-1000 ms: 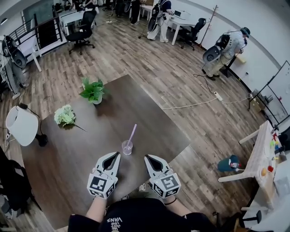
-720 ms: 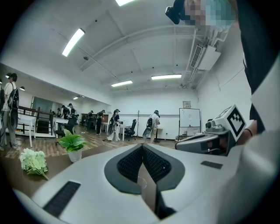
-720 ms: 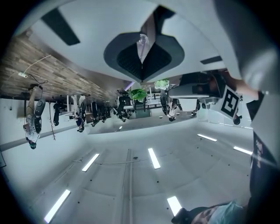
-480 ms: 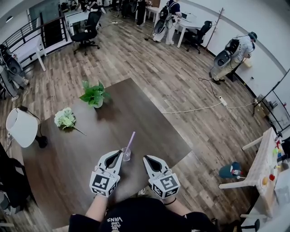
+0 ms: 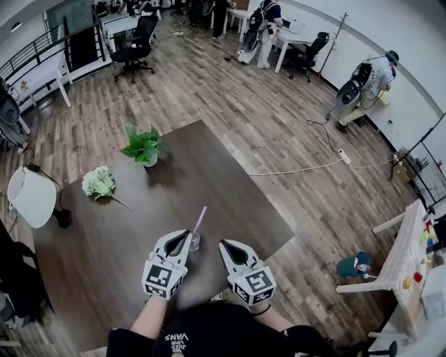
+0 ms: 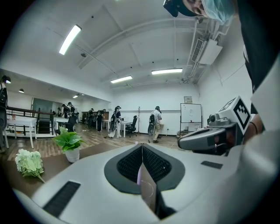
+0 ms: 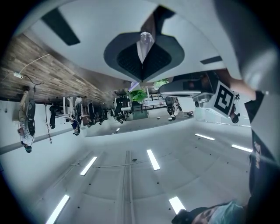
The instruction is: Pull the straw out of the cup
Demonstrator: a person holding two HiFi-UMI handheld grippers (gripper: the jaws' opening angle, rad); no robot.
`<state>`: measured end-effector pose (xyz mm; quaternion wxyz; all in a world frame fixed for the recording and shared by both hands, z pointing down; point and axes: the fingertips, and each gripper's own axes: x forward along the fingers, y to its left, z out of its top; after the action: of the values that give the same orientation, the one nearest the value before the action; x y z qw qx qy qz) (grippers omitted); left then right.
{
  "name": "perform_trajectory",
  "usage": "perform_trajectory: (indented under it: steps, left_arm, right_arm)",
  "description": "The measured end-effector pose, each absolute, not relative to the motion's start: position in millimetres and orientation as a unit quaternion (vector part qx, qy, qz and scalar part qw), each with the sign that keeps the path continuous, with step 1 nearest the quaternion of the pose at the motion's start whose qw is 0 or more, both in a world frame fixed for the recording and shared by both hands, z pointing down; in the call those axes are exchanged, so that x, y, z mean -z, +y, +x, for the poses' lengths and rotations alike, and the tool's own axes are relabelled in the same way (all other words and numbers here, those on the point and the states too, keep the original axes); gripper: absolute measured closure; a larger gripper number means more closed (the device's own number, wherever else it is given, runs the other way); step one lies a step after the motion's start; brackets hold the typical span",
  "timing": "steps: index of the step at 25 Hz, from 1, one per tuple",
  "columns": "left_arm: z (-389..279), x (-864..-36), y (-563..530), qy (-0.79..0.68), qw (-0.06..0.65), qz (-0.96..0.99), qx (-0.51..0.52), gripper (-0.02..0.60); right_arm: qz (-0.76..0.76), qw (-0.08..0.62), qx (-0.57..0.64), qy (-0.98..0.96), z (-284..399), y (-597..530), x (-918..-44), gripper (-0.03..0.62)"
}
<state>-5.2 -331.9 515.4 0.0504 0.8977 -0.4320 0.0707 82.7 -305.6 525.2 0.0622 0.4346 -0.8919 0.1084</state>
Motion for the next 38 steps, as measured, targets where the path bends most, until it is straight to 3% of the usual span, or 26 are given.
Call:
perform_trajectory:
  steps: [13, 16, 22, 38]
  left_arm:
    - [3, -557, -350, -0.407, 0.089, 0.902, -0.112, 0.566]
    - [5, -564, -352, -0.402, 0.1, 0.902, -0.119, 0.496]
    - [10, -580, -356, -0.395, 0.105, 0.901, -0.147, 0.42]
    - [19, -600, -370, -0.375, 0.124, 0.899, -0.192, 0.42]
  right_arm:
    - [0.437, 0.068, -0.114, -0.89, 78, -310, -533, 0.577]
    - [0.437, 0.069, -0.115, -0.889, 77, -310, -533, 0.577]
    - [0.437, 0.07, -0.117, -0.889, 79, -309, -534, 0.577]
    - [0.436, 0.076, -0.117, -0.889, 80, -311, -536, 0.577]
